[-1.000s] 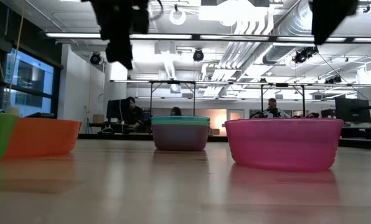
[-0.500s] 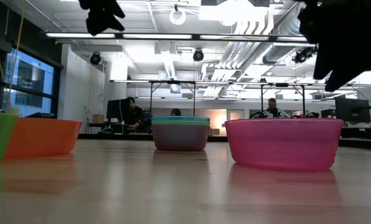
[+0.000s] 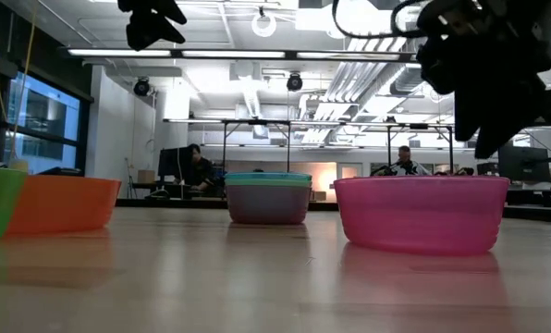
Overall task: Nest bowls inside each other
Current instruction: Stack the pink bowl on top of the blue bowl
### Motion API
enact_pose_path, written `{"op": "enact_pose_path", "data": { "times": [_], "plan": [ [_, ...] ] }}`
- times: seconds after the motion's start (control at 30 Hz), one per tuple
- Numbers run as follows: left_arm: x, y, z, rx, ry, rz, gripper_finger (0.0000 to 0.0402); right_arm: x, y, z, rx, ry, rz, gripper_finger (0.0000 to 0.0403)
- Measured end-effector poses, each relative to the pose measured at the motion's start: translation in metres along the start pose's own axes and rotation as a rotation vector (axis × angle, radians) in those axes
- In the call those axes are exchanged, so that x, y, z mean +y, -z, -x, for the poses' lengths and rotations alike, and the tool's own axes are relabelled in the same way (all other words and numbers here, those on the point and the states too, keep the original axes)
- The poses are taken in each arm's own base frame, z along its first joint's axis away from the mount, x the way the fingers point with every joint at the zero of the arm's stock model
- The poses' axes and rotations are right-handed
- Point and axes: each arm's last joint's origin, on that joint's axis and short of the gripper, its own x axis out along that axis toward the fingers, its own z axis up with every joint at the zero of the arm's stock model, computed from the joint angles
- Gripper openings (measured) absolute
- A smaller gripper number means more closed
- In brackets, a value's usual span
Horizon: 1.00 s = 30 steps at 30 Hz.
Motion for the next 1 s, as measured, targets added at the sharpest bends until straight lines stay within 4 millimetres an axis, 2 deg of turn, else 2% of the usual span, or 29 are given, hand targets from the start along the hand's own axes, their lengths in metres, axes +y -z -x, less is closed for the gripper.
{"op": "enact_pose_path", "data": {
  "times": [0.6,1.0],
  "plan": [
    [0.0,0.0,0.0,0.0,-0.001,-0.025,0.0168,0.006,0.0,-0.03,0.047,0.008,-0.007,0.0138],
    [0.0,0.0,0.0,0.0,-0.001,-0.026,0.0168,0.003,-0.005,-0.031,0.031,0.025,-0.022,0.0138]
  ]
}}
